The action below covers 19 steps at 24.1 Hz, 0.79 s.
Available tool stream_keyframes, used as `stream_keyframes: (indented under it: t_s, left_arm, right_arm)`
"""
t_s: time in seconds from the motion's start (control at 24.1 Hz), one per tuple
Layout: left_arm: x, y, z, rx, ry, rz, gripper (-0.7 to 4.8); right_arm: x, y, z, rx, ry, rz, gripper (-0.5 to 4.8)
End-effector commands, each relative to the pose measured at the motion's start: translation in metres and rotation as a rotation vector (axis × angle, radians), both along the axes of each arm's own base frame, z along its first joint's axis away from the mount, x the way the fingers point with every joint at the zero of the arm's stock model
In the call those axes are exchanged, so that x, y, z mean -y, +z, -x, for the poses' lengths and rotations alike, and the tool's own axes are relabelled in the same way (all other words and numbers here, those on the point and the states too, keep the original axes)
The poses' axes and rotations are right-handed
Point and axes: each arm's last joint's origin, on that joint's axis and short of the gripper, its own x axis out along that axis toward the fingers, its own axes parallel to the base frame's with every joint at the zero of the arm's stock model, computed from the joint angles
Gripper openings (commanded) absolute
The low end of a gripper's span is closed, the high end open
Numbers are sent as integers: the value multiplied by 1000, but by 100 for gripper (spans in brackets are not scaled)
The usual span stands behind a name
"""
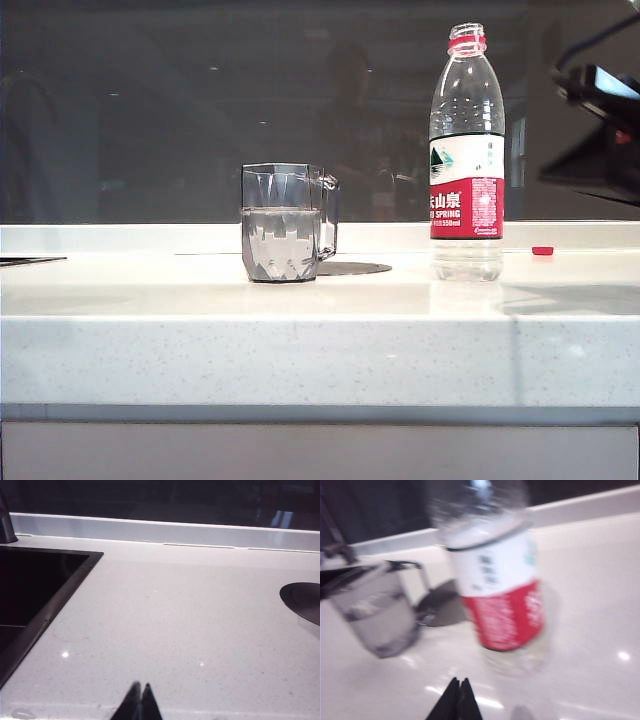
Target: Pick up the mineral water bottle on the table and pour water into the mug until it's half full.
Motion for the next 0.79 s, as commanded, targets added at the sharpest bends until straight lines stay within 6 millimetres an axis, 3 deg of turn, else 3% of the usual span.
stream_keyframes:
  t_s: [0.04,0.42,0.79]
  left_arm:
    - [0,1,0,8,-2,-1,-4]
    - [0,1,0,8,-3,-1,-4]
    - [0,2,0,9,-2,-1,-4]
  right_arm:
    - [6,-2,2,-62,-33,34,-8]
    - [47,-5,16,-192,-292,74,-8]
    - [72,27,38,108,-492,-14,-8]
